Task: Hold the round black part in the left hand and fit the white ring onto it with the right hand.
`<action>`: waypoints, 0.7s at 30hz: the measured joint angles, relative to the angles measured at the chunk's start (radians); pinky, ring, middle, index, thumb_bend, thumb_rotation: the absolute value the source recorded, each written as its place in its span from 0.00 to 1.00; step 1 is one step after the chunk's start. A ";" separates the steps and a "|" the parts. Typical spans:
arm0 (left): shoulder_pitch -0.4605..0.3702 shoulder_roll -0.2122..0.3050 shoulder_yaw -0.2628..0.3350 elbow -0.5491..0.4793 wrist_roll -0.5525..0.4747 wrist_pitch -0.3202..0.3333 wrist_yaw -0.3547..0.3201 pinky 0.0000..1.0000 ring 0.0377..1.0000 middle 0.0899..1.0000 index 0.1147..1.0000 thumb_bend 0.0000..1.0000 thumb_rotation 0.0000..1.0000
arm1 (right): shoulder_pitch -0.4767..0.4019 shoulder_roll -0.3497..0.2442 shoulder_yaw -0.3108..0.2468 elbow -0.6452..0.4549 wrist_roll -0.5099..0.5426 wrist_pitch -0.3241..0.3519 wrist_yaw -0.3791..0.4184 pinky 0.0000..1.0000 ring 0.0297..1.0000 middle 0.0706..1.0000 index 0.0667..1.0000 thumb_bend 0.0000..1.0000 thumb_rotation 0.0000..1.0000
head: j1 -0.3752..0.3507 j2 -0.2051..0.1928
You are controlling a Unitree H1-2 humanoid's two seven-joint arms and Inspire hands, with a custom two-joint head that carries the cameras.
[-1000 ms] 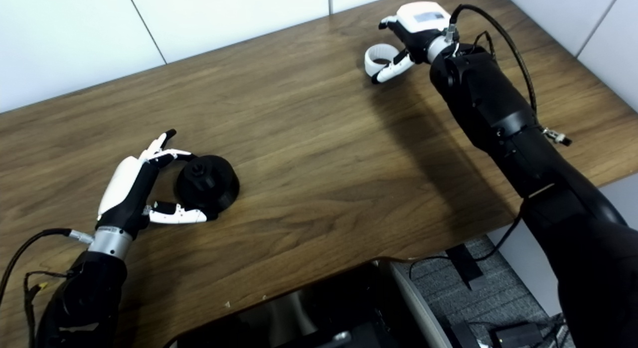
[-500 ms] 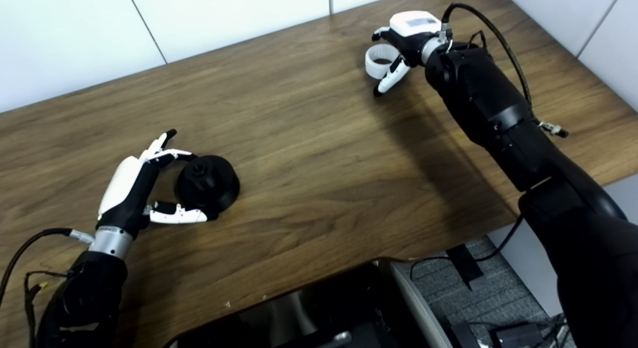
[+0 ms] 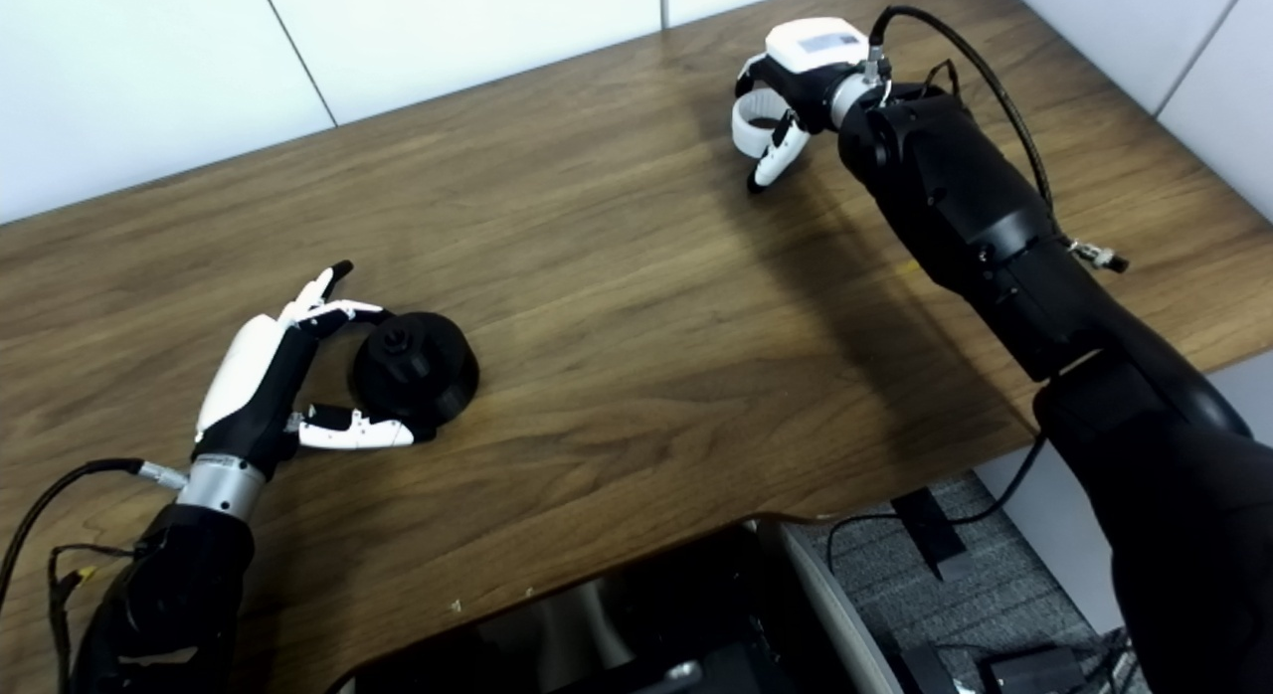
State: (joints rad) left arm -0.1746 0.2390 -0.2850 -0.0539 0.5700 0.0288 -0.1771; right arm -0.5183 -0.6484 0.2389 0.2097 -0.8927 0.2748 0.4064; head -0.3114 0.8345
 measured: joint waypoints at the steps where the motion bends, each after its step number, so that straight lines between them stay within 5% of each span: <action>1: 0.000 0.000 0.000 0.000 0.000 0.000 0.000 1.00 1.00 1.00 0.58 1.00 0.27 | 0.000 0.000 0.001 0.000 0.000 0.000 -0.001 0.98 0.86 0.82 0.78 0.76 0.25 | 0.000 0.000; 21: 0.001 0.000 0.003 -0.004 0.000 0.000 -0.016 1.00 1.00 1.00 0.58 1.00 0.29 | -0.006 -0.021 0.028 -0.004 -0.036 0.046 0.022 0.99 0.88 0.83 0.81 0.80 0.27 | 0.000 0.008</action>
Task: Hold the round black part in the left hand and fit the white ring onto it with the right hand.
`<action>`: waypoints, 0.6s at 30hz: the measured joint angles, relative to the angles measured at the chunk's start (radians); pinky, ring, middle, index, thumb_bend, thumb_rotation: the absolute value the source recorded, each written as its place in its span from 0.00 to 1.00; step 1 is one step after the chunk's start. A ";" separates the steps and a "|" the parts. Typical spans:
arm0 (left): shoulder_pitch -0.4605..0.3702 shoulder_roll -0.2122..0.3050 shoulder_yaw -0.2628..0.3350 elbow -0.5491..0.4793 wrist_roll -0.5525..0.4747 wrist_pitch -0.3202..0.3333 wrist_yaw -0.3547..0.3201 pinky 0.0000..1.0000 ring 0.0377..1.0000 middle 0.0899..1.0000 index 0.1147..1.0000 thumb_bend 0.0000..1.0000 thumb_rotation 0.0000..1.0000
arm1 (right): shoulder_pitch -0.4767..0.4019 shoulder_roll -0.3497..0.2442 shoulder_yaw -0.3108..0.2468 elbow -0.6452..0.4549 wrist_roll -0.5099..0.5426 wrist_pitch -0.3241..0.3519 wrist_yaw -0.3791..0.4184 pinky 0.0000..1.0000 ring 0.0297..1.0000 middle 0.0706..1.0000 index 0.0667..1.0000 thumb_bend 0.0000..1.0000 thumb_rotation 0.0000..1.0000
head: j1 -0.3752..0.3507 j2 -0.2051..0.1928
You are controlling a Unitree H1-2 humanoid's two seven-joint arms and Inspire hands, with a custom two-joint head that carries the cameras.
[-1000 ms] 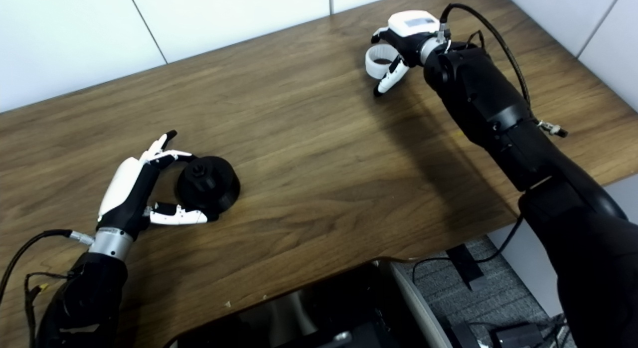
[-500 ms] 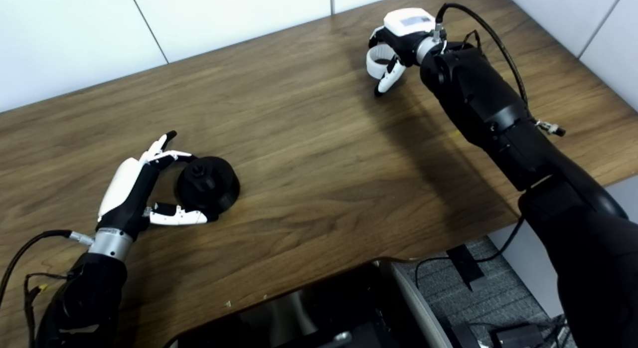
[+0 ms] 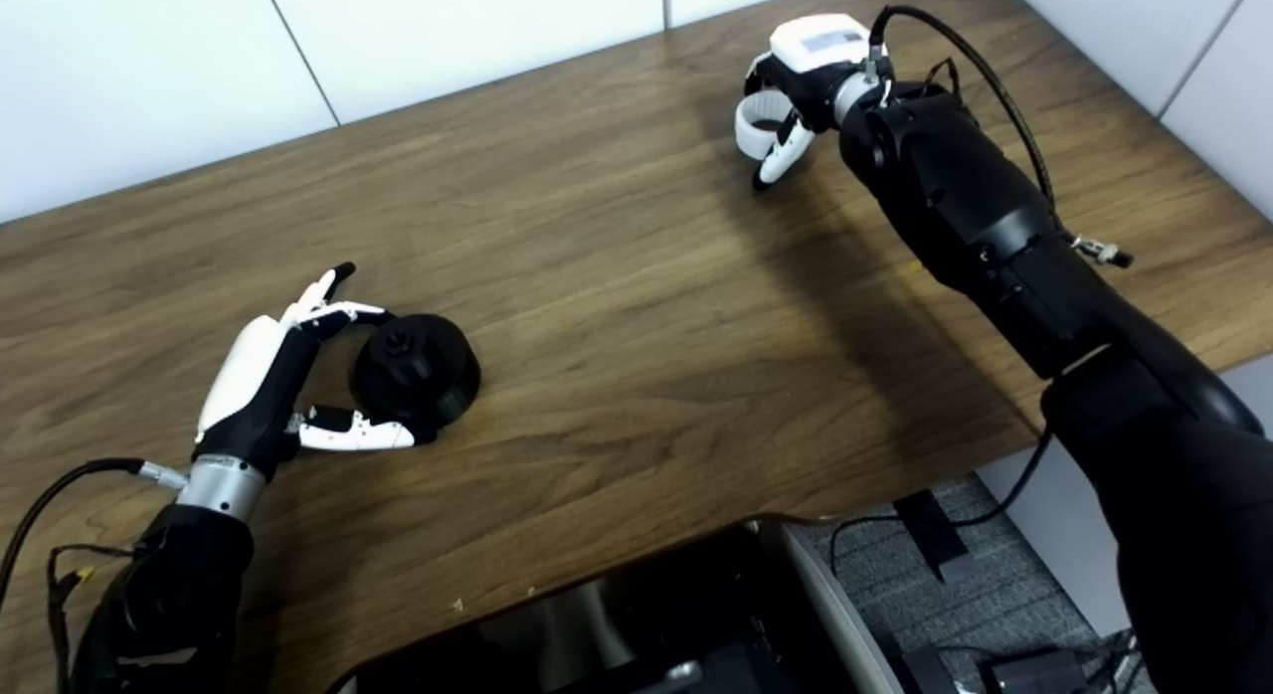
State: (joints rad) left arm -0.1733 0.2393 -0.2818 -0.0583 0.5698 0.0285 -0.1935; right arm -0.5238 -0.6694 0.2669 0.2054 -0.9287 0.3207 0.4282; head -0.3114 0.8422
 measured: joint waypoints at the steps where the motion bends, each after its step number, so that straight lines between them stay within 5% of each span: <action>1: 0.000 0.000 0.001 0.000 0.000 0.000 -0.001 1.00 1.00 1.00 0.58 1.00 0.29 | -0.004 -0.002 0.003 0.004 -0.001 0.004 0.003 0.98 0.88 0.82 0.81 0.81 0.27 | 0.000 0.002; 6: 0.000 0.000 0.004 0.000 0.000 0.000 -0.005 1.00 1.00 1.00 0.57 1.00 0.29 | -0.014 -0.009 0.015 0.015 -0.002 0.016 0.009 0.92 0.83 0.82 0.81 0.82 0.23 | 0.000 0.003; 18: 0.000 0.001 0.010 0.000 -0.004 0.000 -0.014 1.00 1.00 1.00 0.57 1.00 0.29 | -0.013 -0.009 -0.007 0.021 0.030 0.023 -0.003 1.00 0.73 0.76 0.74 0.78 0.09 | 0.008 0.008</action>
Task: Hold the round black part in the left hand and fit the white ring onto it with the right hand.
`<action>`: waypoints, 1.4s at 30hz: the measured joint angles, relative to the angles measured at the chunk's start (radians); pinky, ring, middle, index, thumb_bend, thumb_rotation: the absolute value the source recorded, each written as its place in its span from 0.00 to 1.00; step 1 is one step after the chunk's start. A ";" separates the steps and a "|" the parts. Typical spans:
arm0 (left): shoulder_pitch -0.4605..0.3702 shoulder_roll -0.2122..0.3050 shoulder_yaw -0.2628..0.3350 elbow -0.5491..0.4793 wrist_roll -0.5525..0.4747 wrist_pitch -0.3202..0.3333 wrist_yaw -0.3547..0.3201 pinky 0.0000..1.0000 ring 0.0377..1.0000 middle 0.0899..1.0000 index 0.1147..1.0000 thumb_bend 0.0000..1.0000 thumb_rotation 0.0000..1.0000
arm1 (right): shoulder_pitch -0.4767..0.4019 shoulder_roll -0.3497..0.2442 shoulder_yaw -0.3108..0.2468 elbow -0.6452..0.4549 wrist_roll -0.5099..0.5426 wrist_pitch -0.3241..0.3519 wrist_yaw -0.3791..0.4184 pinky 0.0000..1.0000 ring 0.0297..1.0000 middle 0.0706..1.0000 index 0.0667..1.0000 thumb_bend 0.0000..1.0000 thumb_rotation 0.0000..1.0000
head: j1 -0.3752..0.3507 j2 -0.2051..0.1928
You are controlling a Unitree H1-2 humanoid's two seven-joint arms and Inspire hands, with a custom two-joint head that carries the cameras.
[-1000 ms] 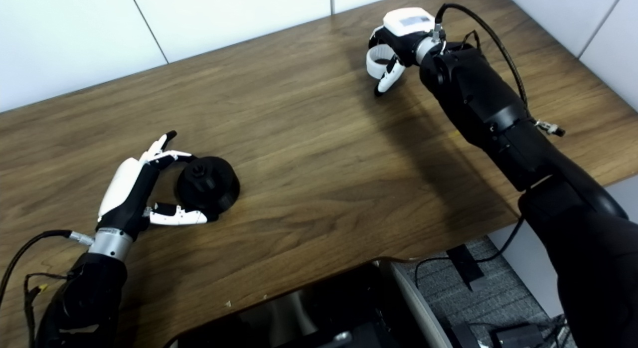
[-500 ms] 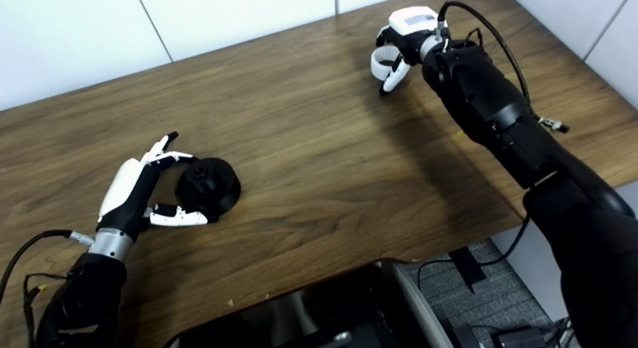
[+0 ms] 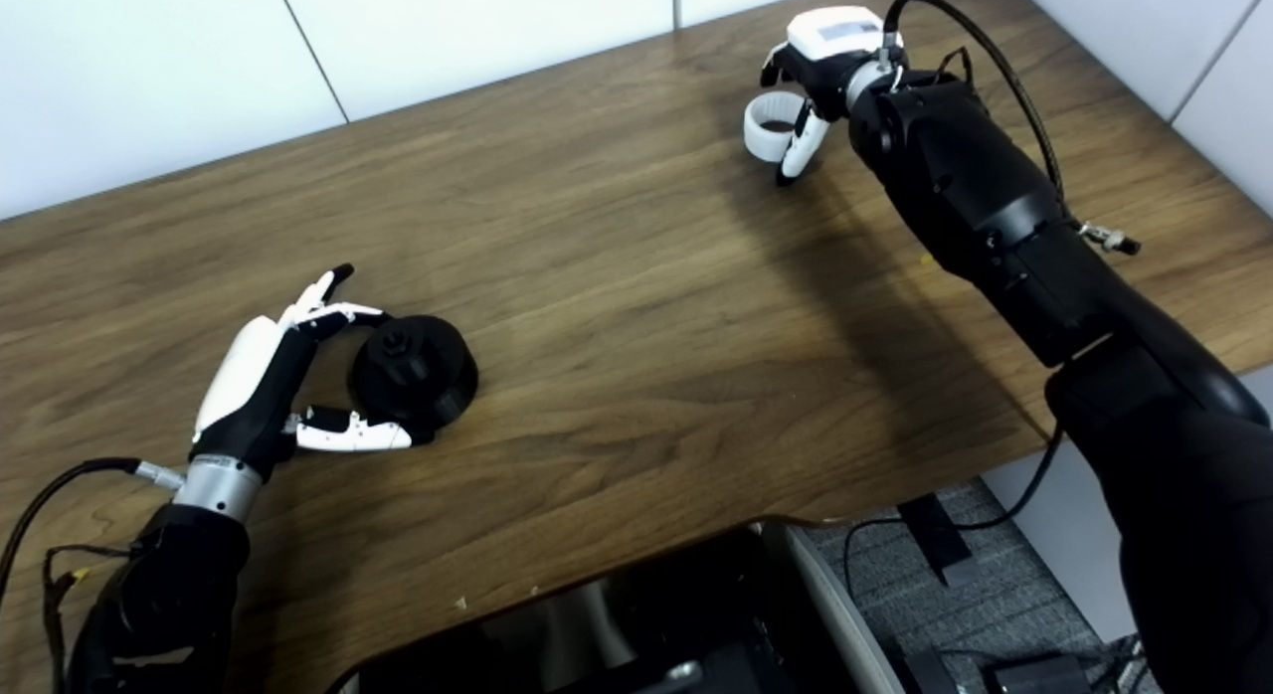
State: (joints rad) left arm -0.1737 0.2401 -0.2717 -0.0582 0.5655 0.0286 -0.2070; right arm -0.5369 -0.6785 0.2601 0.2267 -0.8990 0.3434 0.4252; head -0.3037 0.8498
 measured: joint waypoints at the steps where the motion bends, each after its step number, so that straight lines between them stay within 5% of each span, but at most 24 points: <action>1: 0.000 0.000 0.000 0.000 0.000 0.000 0.000 1.00 1.00 1.00 0.57 1.00 0.29 | 0.003 0.000 -0.004 -0.002 0.006 0.000 -0.003 1.00 0.73 0.73 0.73 0.78 0.08 | 0.000 0.000; 18: 0.000 0.002 0.002 -0.001 -0.002 0.002 -0.004 1.00 1.00 1.00 0.57 1.00 0.30 | 0.017 0.000 -0.014 -0.007 0.020 0.001 -0.028 1.00 0.71 0.67 0.64 0.77 0.09 | 0.006 0.008; 32: 0.000 0.002 0.001 -0.002 -0.001 0.002 -0.004 1.00 1.00 1.00 0.57 1.00 0.29 | 0.021 0.000 -0.020 -0.012 0.045 0.037 -0.011 0.92 0.76 0.73 0.72 0.84 0.23 | 0.012 0.012; 42: 0.000 0.002 0.001 -0.006 0.000 0.009 -0.006 1.00 1.00 1.00 0.57 1.00 0.29 | 0.021 0.000 -0.009 -0.023 0.047 0.053 0.005 0.97 0.76 0.76 0.75 0.87 0.25 | 0.014 0.012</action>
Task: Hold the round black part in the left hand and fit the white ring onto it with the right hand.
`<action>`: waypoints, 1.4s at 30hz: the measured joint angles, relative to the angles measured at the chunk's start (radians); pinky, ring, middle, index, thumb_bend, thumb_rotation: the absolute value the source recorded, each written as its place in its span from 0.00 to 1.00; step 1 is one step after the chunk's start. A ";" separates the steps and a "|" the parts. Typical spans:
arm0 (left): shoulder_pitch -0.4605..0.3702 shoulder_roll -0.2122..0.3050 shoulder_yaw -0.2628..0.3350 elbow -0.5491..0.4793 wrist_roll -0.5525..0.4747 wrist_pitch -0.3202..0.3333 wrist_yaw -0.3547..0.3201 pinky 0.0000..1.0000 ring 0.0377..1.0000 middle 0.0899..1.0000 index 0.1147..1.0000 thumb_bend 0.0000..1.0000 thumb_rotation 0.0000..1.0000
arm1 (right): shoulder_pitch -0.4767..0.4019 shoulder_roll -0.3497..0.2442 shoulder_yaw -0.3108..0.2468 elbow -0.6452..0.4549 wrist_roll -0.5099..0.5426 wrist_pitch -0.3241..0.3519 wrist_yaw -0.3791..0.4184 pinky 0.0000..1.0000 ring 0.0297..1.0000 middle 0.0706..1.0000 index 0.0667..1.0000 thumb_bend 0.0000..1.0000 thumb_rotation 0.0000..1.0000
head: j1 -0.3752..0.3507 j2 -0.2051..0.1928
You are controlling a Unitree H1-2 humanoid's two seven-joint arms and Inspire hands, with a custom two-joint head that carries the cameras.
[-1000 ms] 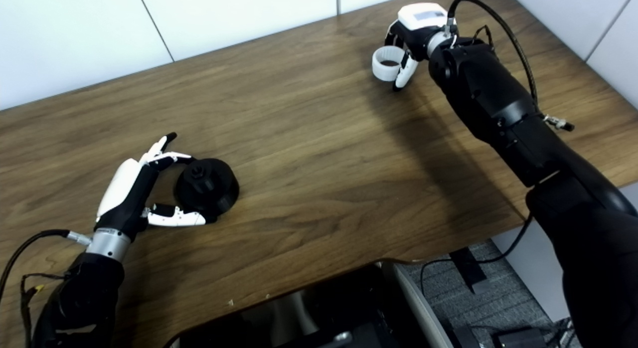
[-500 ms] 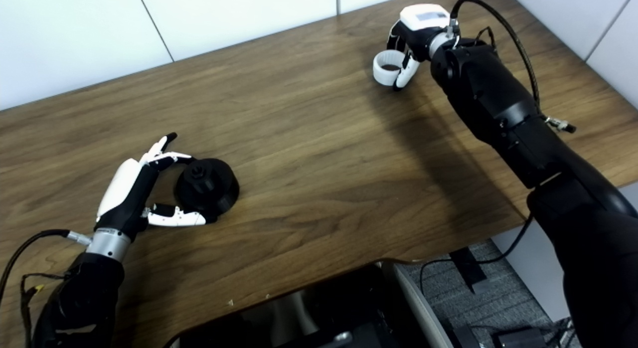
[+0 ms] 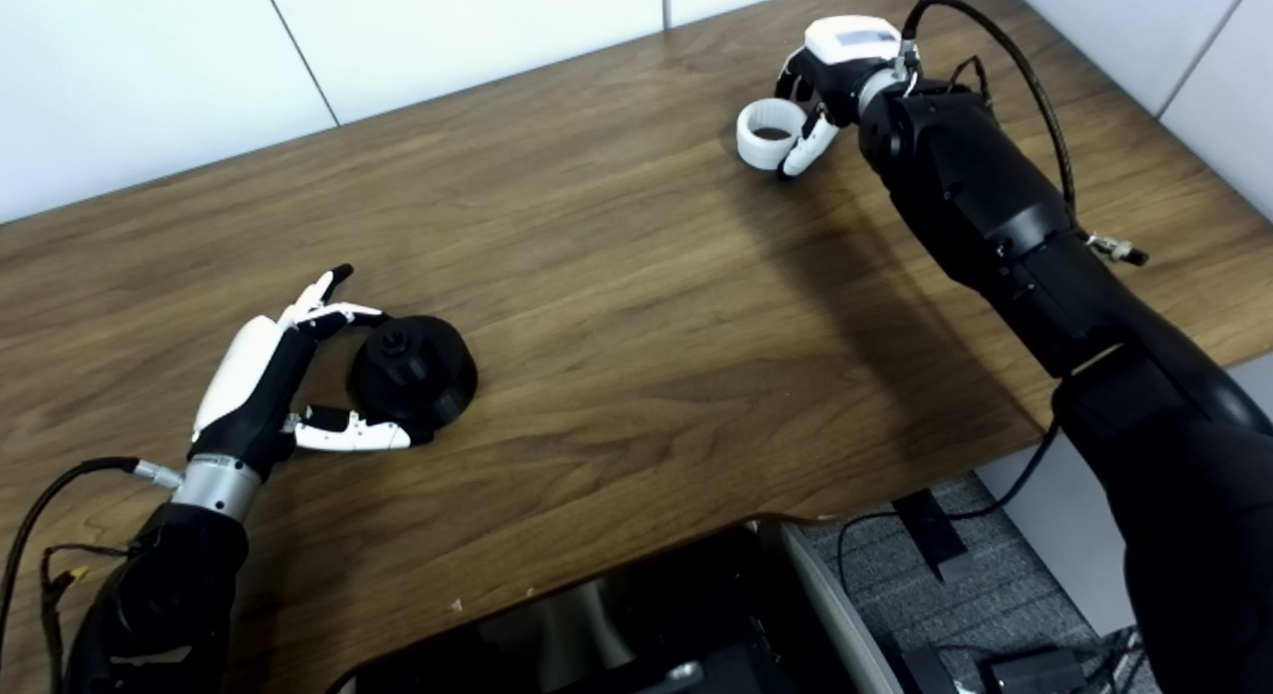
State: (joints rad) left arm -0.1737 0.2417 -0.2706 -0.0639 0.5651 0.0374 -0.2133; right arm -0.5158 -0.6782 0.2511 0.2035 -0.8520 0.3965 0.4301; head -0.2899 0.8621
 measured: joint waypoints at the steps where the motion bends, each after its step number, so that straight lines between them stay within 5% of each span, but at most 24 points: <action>1: 0.000 0.000 0.000 0.000 0.000 0.000 0.000 1.00 1.00 1.00 0.57 1.00 0.29 | 0.000 0.000 0.000 0.000 0.001 0.001 0.000 0.97 0.76 0.76 0.75 0.88 0.26 | 0.000 0.002; 42: -0.007 -0.006 -0.003 0.013 0.004 -0.006 0.007 1.00 1.00 1.00 0.57 1.00 0.29 | -0.028 0.019 0.057 -0.013 -0.012 0.037 0.042 1.00 0.77 0.80 0.78 0.91 0.32 | 0.021 0.006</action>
State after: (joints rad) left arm -0.1806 0.2360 -0.2735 -0.0513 0.5688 0.0313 -0.2060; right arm -0.5443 -0.6593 0.3077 0.1910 -0.8644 0.4330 0.4721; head -0.2685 0.8682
